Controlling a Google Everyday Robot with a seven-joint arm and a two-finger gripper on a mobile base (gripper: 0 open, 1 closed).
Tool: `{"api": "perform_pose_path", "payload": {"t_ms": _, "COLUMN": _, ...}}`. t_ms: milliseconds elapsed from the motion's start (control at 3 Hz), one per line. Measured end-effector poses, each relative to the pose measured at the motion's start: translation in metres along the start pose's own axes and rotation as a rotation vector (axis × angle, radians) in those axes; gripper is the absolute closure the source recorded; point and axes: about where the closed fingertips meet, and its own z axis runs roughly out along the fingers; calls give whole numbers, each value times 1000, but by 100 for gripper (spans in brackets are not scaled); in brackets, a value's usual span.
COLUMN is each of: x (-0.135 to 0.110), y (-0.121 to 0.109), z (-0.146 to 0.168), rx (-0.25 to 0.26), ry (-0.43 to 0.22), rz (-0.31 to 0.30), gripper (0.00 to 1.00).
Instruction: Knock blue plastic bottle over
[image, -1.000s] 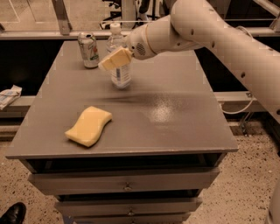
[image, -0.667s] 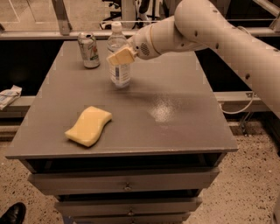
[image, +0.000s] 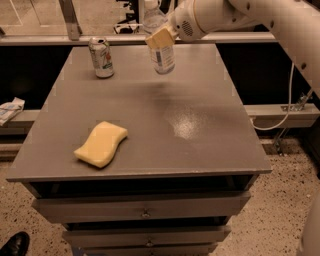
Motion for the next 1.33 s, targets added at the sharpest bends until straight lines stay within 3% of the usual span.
{"api": "perform_pose_path", "payload": {"t_ms": 333, "x": 2, "y": -29, "z": -12, "rx": 8, "ry": 84, "rz": -49, "gripper": 100}}
{"api": "perform_pose_path", "payload": {"t_ms": 667, "x": 30, "y": -39, "z": -33, "rx": -52, "ry": 266, "rz": -112, "gripper": 100}}
{"api": "perform_pose_path", "payload": {"t_ms": 1000, "x": 56, "y": -21, "z": -43, "rx": -161, "ry": 403, "rz": -149, "gripper": 100}}
{"api": "perform_pose_path", "payload": {"t_ms": 1333, "x": 92, "y": 29, "z": -47, "rx": -398, "ry": 566, "rz": -198, "gripper": 92}}
